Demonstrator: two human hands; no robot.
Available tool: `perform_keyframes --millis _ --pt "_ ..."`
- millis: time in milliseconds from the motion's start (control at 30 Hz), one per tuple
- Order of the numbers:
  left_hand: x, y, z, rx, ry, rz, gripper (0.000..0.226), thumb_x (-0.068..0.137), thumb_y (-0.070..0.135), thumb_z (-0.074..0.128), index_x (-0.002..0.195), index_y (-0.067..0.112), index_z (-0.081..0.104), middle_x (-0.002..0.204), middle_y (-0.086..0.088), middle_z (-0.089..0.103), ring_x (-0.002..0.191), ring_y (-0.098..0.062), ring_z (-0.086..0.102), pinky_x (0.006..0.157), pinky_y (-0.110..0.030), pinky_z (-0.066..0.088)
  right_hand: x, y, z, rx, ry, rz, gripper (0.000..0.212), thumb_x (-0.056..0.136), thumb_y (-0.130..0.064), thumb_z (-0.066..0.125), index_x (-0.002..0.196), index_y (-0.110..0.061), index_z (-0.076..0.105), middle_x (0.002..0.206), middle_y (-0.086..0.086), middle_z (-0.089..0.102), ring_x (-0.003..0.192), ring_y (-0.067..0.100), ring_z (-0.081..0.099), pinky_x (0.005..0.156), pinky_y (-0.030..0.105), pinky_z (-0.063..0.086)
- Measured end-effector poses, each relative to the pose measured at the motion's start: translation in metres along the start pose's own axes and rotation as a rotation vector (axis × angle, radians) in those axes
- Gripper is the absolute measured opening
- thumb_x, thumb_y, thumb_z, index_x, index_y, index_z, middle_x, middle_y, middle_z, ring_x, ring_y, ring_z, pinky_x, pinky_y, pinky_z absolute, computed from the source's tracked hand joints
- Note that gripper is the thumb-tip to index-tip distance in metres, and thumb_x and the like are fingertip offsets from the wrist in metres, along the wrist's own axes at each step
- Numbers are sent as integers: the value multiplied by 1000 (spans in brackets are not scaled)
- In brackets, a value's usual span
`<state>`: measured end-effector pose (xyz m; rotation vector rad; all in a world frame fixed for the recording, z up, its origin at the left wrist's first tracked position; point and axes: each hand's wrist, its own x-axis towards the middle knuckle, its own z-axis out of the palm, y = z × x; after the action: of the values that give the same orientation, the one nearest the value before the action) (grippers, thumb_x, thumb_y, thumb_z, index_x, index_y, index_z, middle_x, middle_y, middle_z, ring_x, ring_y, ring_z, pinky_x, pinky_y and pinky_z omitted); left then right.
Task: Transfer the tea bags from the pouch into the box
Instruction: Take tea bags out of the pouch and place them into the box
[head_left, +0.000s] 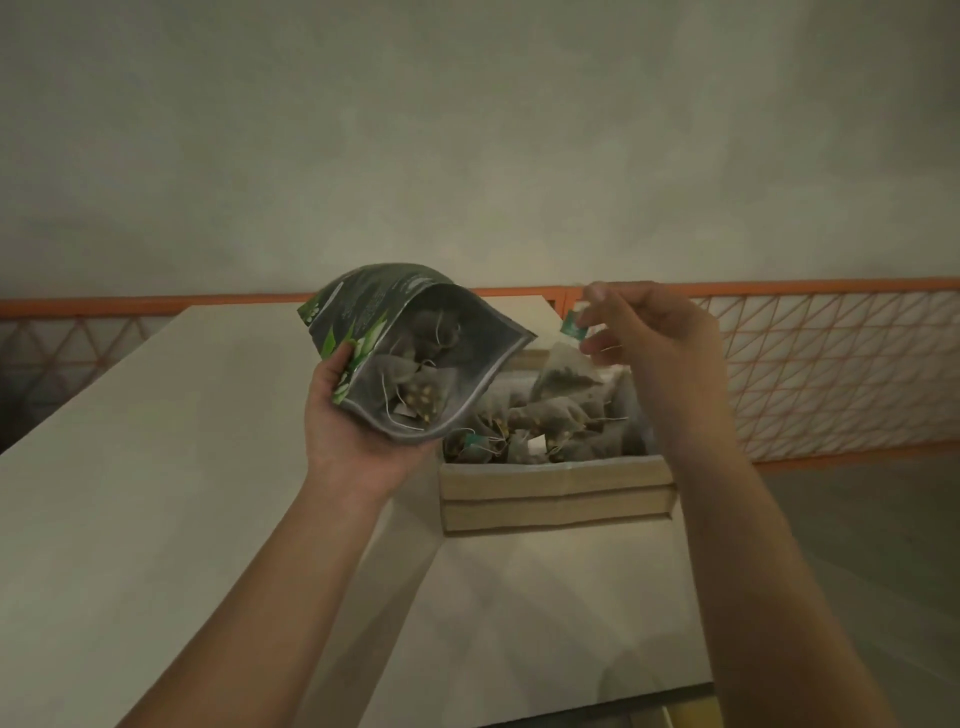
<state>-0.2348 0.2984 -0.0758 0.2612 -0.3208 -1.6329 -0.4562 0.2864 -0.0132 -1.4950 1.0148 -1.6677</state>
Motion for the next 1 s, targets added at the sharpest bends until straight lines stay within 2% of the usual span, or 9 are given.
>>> perform_keyframes --millis 67,167,333,433,533,667,800,933,1000 --pt "-1 -2 3 20 9 1 50 92 49 53 130 19 67 134 -16 65 126 -38 59 105 -55 46 6 14 -14 -83 -9 43 17 93 -25 64 96 -10 71 85 2 74 69 17 68 62 20 53" --pt "-1 -6 7 28 25 -5 48 92 48 54 128 20 70 135 -14 65 127 -37 58 111 -54 40 15 37 -28 -250 1 73 15 94 -27 61 97 -15 70 90 1 74 76 15 71 66 22 57" --pt "0 -13 13 36 35 -25 46 92 48 54 117 16 76 134 -13 65 129 -36 57 114 -53 37 34 66 -28 -397 76 57 12 95 -27 60 95 -20 69 88 -4 72 78 13 70 77 36 60" --pt "-1 -15 17 44 43 -28 49 92 48 55 128 19 69 135 -13 65 129 -36 57 114 -53 37 39 76 -26 -480 66 49 20 97 -32 56 104 -19 69 92 -7 70 84 11 67 73 29 55" --pt "-2 -16 19 41 41 -24 51 91 48 56 135 22 64 135 -12 65 130 -36 56 115 -53 36 33 91 -28 -627 -92 144 25 98 -31 53 113 -17 67 95 -7 65 79 1 57 62 16 40" --pt "-2 -15 18 21 40 -36 54 90 47 59 137 22 63 138 -13 63 131 -37 55 115 -53 36 23 90 -29 -670 -167 156 25 98 -26 54 116 -15 67 102 -1 68 79 2 55 63 11 37" --pt "-3 -13 18 7 25 -36 58 87 48 60 140 22 60 141 -13 60 133 -37 53 115 -53 36 11 57 -18 -570 -75 -6 23 98 -22 55 119 -20 65 112 -7 63 88 -3 54 65 5 38" --pt "-6 -12 18 18 39 -8 58 88 50 57 138 21 61 139 -14 61 131 -37 55 114 -52 38 -18 24 10 -387 8 -227 13 92 -21 62 100 -28 68 88 -7 59 75 1 53 64 8 40" --pt "-7 -12 18 47 53 -3 59 90 53 54 138 20 61 138 -15 62 130 -37 56 112 -51 41 -32 19 28 -504 -52 -346 11 87 -25 63 96 -28 70 79 -11 55 72 2 49 65 8 37"
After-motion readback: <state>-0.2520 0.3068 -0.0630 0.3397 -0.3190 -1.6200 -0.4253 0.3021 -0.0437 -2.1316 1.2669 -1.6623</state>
